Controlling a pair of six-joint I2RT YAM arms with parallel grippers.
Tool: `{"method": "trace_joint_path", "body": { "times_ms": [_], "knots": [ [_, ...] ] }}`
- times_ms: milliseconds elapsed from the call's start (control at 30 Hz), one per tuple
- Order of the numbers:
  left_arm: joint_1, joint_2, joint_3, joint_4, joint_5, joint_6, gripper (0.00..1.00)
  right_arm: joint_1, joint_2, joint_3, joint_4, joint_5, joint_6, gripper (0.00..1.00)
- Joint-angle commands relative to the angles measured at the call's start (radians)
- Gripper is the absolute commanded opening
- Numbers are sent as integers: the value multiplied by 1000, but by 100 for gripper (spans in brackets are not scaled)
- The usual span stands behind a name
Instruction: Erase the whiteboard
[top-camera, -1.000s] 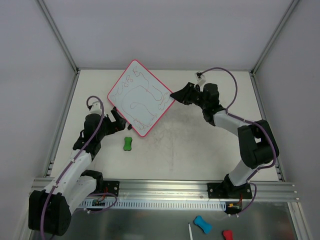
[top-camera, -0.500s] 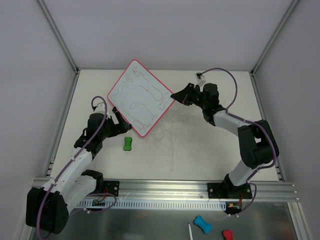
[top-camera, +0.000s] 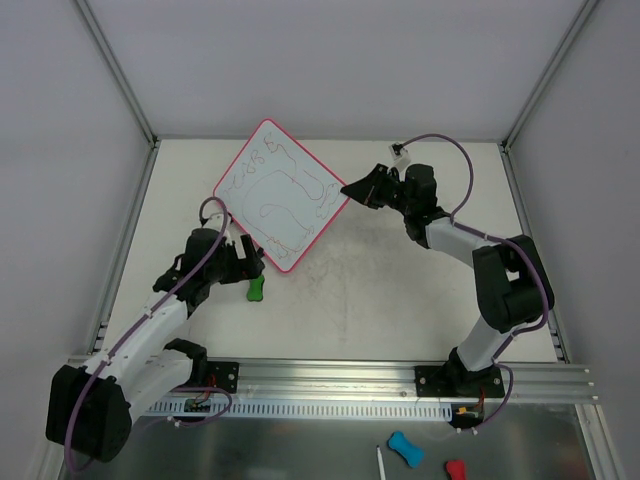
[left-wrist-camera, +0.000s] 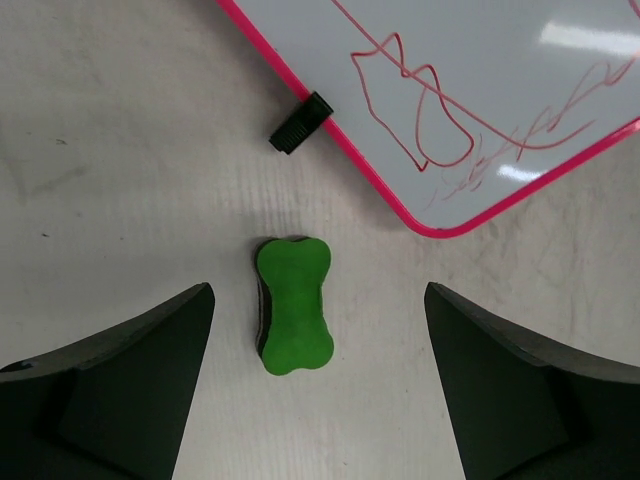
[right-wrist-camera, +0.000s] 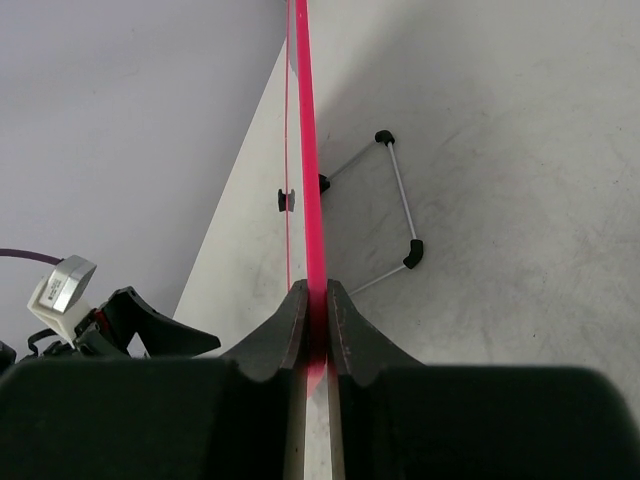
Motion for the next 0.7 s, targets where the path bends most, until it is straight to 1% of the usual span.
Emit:
{"method": "trace_joint_path", "body": {
  "times_ms": [0,67,133,267,400,467,533,667],
  "knots": [
    [-63,23,31,-25,-5,40,86,11,16,28,8,-1,-7,0],
    [-101,29,34,-58,-97,24,79,11,19,31,8,-7,-4,0],
    [-124,30,31,-72,-163,15,79,11,22,33,8,-7,-2,0],
    [-193,61,50,-78,-226,32,78,11,23,36,8,-7,1,0],
    [-207,116,79,-100,-221,40,79,11,23,38,8,-10,1,0],
    [-207,164,94,-104,-197,44,77,11,23,39,8,-11,1,0],
    [-207,222,123,-123,-192,46,72,11,25,41,8,-13,1,0],
    [-210,280,157,-158,-201,34,70,13,25,42,8,-14,1,0]
  ]
}}
